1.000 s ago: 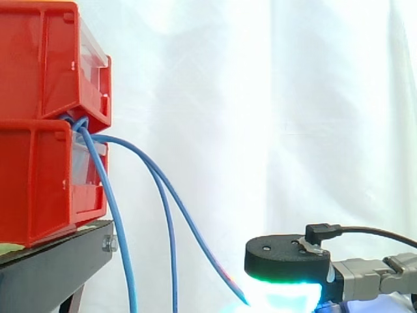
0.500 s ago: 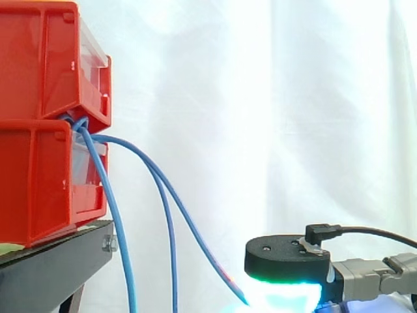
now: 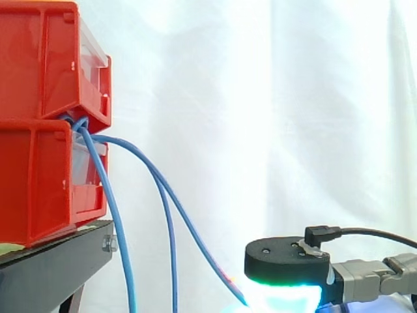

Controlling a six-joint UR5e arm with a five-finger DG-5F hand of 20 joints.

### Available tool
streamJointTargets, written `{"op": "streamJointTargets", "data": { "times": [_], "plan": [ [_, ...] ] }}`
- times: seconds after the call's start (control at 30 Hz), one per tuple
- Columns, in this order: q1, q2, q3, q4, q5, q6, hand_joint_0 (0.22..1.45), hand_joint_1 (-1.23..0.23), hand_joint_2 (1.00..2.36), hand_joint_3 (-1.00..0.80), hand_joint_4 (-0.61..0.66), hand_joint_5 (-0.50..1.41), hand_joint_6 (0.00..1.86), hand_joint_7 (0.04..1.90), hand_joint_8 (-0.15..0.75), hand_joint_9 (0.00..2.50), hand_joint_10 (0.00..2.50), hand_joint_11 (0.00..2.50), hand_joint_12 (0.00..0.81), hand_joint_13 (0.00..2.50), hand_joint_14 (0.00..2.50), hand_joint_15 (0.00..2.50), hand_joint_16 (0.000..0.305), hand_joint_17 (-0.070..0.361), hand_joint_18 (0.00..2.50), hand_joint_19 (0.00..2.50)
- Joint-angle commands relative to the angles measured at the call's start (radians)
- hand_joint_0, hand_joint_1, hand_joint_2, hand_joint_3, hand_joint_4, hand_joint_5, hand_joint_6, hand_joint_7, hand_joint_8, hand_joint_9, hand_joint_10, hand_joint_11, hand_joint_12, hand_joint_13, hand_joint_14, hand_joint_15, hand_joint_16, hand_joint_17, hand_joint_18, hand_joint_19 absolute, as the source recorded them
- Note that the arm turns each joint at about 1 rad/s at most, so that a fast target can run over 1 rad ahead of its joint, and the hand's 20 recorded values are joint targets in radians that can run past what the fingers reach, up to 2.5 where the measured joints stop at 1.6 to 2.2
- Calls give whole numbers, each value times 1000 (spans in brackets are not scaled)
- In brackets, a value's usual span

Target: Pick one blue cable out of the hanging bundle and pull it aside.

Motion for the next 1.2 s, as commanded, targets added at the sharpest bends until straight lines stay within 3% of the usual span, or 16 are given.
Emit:
{"op": "streamJointTargets", "data": {
  "times": [0.0, 1.17],
  "plan": [
    [0, 0, 0, 0, -1, 0, 483, -802, 1401, -6, -110, -5, 849, 1078, 267, 943, 0, 40, 473, 811, 15, 439, 77, 174, 651, 619],
    [3, 0, -1, 2, 1, 0, 485, -798, 1390, -8, -107, -7, 848, 1085, 267, 942, 2, 50, 475, 806, 15, 437, 77, 174, 655, 616]
  ]
}}
